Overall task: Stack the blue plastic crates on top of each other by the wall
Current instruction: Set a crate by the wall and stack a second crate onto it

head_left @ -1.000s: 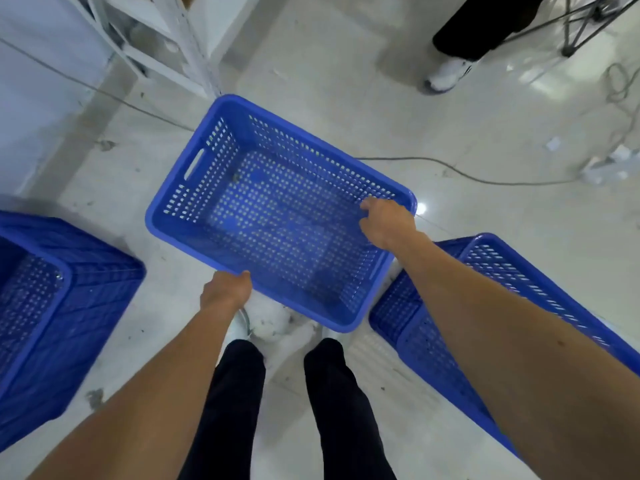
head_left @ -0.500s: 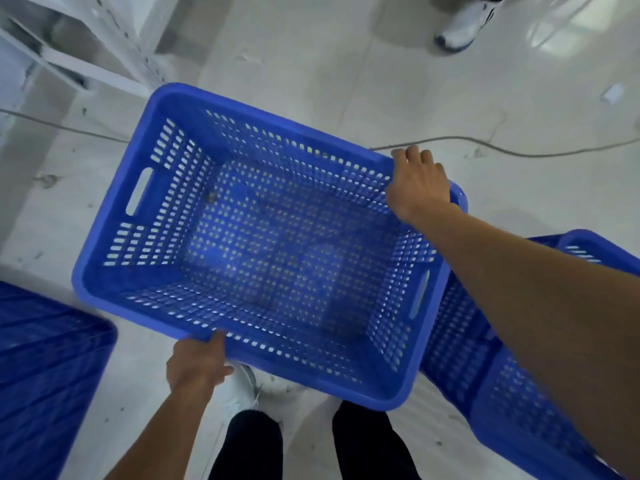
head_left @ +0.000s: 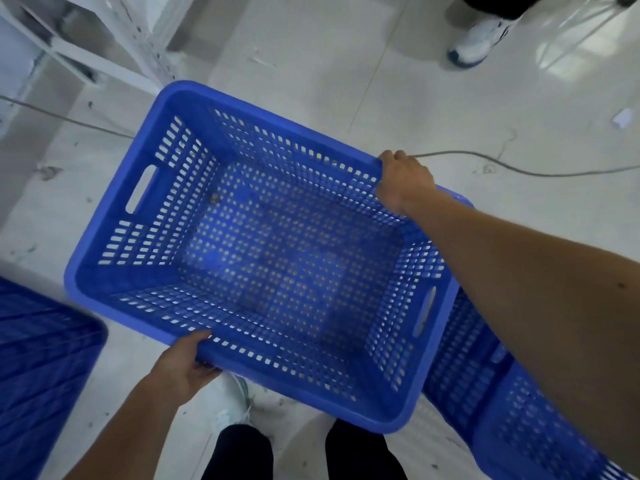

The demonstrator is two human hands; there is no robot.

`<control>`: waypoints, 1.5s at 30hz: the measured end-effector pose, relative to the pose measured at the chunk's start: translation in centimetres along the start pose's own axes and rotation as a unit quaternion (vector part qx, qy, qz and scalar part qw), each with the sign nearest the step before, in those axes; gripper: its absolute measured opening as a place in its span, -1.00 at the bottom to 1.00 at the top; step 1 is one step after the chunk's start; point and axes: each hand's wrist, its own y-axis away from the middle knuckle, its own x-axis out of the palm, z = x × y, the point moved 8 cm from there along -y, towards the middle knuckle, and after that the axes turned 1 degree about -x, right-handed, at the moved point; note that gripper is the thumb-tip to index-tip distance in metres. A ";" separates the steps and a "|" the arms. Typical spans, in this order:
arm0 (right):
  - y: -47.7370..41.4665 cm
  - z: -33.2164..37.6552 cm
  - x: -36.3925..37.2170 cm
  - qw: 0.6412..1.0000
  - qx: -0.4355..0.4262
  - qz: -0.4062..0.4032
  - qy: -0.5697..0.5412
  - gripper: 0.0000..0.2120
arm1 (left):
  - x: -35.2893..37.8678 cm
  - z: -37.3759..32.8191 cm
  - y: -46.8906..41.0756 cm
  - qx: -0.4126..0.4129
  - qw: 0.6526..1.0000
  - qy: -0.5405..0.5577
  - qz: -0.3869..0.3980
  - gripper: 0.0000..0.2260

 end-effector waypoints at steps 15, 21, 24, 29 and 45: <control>4.3 -1.2 -5.4 0.994 -0.002 -0.074 -0.083 -0.71 | -1.7 -0.6 5.1 0.041 0.999 -0.009 -0.019 -0.75; 10.8 1.7 -14.7 0.979 -0.017 -0.139 -0.150 -0.73 | -6.5 -4.1 15.5 0.087 0.995 -0.034 -0.038 -0.81; 14.4 5.3 -21.1 0.969 -0.003 -0.173 -0.177 -0.71 | -10.1 -6.1 21.7 0.106 0.992 -0.045 -0.046 -0.93; 18.8 11.6 -29.5 0.973 -0.032 -0.184 -0.137 -0.61 | -16.6 -6.9 30.3 0.130 0.990 -0.011 -0.046 -0.89; 37.1 44.9 -46.0 0.935 -0.259 -0.211 -0.119 -0.53 | -43.1 -0.7 46.6 0.187 0.949 0.242 -0.073 -0.91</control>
